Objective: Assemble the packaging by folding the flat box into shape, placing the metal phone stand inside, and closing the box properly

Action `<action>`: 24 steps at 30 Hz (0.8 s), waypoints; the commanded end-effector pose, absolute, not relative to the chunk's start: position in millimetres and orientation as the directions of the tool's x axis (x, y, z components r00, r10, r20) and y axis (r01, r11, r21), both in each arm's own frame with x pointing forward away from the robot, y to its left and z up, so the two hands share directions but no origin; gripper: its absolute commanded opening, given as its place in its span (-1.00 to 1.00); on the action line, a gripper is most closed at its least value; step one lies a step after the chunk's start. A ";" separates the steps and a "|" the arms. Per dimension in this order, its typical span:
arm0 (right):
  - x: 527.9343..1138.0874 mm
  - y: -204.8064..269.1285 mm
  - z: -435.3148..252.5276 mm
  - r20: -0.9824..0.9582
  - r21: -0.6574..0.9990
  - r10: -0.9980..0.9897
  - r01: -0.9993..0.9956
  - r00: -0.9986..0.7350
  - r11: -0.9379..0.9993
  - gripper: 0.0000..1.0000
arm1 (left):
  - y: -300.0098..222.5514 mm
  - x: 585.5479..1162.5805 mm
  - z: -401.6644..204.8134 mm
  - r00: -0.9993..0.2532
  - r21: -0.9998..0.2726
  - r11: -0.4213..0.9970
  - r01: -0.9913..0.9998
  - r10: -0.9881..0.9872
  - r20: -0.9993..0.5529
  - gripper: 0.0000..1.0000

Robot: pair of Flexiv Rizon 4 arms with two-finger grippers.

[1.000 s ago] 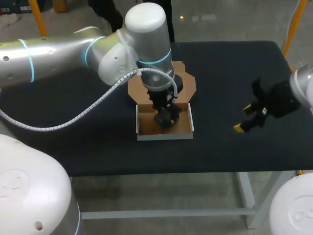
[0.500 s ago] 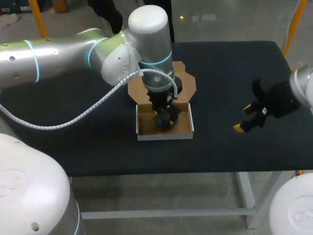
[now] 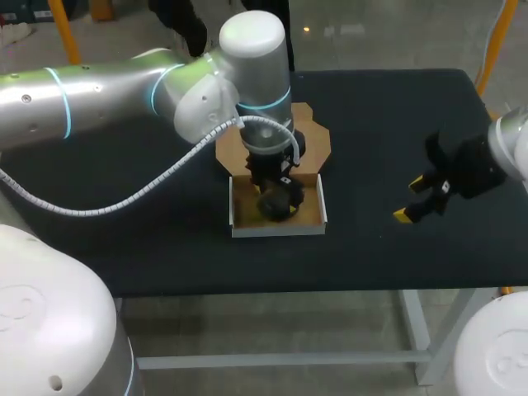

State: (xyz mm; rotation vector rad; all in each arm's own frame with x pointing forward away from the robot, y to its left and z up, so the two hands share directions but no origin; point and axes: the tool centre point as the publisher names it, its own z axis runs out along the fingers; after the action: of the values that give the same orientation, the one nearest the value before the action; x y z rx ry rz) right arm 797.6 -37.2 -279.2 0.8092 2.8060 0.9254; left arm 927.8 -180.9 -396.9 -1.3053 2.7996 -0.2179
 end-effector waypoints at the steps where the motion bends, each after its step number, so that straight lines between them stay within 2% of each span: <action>1: 796.9 -38.5 -278.1 0.090 0.577 0.504 0.457 -0.859 0.677 1.00 | -180.3 923.9 -390.0 -0.625 -0.143 0.618 -0.773 -0.780 0.005 1.00; 19: 796.9 -38.5 -278.1 0.090 0.577 0.504 0.457 -0.859 0.677 1.00 | -178.5 919.6 -384.8 -0.594 -0.142 0.588 -0.796 -0.804 -0.002 1.00; 20: 796.9 -38.5 -278.1 0.090 0.577 0.504 0.457 -0.859 0.677 1.00 | -176.1 906.7 -371.0 -0.414 -0.124 0.413 -0.902 -0.910 -0.018 1.00; 21: 796.9 -38.5 -278.1 0.090 0.577 0.504 0.457 -0.859 0.677 1.00 | -176.3 905.8 -370.3 -0.320 -0.122 0.321 -0.939 -0.947 -0.025 1.00; 24: 796.9 -38.5 -278.1 0.090 0.577 0.504 0.457 -0.859 0.677 1.00 | -177.3 904.4 -369.5 -0.320 -0.122 0.320 -0.939 -0.947 -0.023 1.00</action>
State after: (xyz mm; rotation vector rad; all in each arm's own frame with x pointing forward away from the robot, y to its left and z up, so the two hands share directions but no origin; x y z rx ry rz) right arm 797.7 -36.9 -279.2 0.8095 2.8055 0.9255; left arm 912.9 -177.1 -380.3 -1.5636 2.6687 -0.1830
